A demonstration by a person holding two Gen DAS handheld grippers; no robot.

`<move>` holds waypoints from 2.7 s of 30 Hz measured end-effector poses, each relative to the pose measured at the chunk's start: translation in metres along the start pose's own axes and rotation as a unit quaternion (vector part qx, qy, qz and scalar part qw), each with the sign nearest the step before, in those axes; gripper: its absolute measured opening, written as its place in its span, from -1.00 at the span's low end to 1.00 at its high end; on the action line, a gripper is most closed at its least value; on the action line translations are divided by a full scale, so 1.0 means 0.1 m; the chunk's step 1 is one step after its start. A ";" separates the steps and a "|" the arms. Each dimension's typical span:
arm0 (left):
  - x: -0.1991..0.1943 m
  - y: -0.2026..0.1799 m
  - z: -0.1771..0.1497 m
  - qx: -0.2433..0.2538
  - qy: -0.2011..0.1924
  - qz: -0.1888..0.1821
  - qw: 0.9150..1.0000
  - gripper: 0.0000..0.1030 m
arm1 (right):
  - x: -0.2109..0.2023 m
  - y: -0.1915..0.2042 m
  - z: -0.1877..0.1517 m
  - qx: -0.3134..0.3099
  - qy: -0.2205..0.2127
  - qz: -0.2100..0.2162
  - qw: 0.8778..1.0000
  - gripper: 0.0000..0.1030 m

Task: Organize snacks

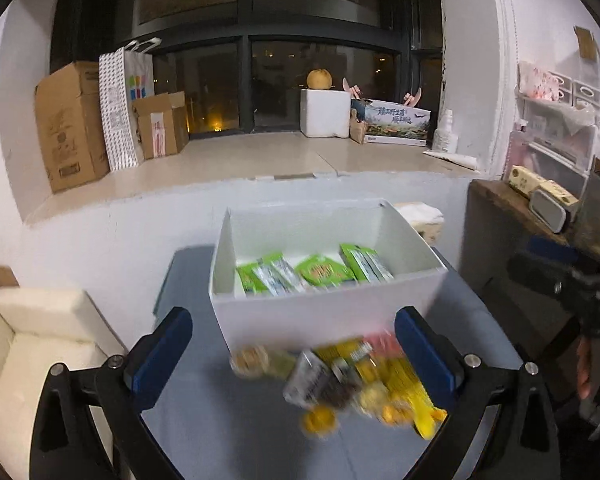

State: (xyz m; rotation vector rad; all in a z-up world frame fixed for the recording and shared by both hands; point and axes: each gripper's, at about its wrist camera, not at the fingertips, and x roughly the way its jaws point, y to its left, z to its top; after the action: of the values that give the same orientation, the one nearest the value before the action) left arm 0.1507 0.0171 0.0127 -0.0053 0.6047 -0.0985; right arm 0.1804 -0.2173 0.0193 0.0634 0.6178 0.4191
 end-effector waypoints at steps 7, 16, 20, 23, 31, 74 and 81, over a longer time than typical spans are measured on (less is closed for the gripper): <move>-0.35 -0.13 -0.65 -0.018 0.015 -0.004 1.000 1.00 | -0.19 -0.08 -0.80 0.029 0.030 -0.002 0.999 1.00; -0.51 -0.21 -1.12 -0.021 0.044 -0.012 0.999 1.00 | 0.34 -0.04 -1.06 0.027 0.088 -0.001 0.996 1.00; -0.51 -0.19 -1.24 -0.021 0.054 -0.012 0.998 1.00 | 0.83 -0.04 -1.07 0.031 0.127 0.010 0.991 1.00; -0.51 -0.14 -1.32 -0.021 0.061 -0.007 0.998 1.00 | 1.10 -0.07 -1.04 0.032 0.136 0.004 0.990 0.95; -0.40 0.06 -1.47 -0.038 0.082 0.006 0.996 1.00 | 1.47 -0.11 -1.03 0.036 0.169 -0.018 0.985 -0.17; 0.39 0.01 -1.15 -0.009 0.085 -0.078 0.993 -0.30 | -0.06 0.08 -1.17 0.039 0.067 0.056 0.995 -0.19; 0.09 0.00 -0.80 -0.004 0.036 -0.080 0.996 -0.30 | 0.13 0.30 -1.01 0.011 0.065 0.070 0.995 -0.18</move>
State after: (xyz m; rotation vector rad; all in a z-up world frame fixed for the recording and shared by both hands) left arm 0.1123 0.0178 -0.0581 -0.0574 0.6765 -0.2527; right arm 0.1212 -0.1916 -0.0648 0.1025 0.7492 0.5559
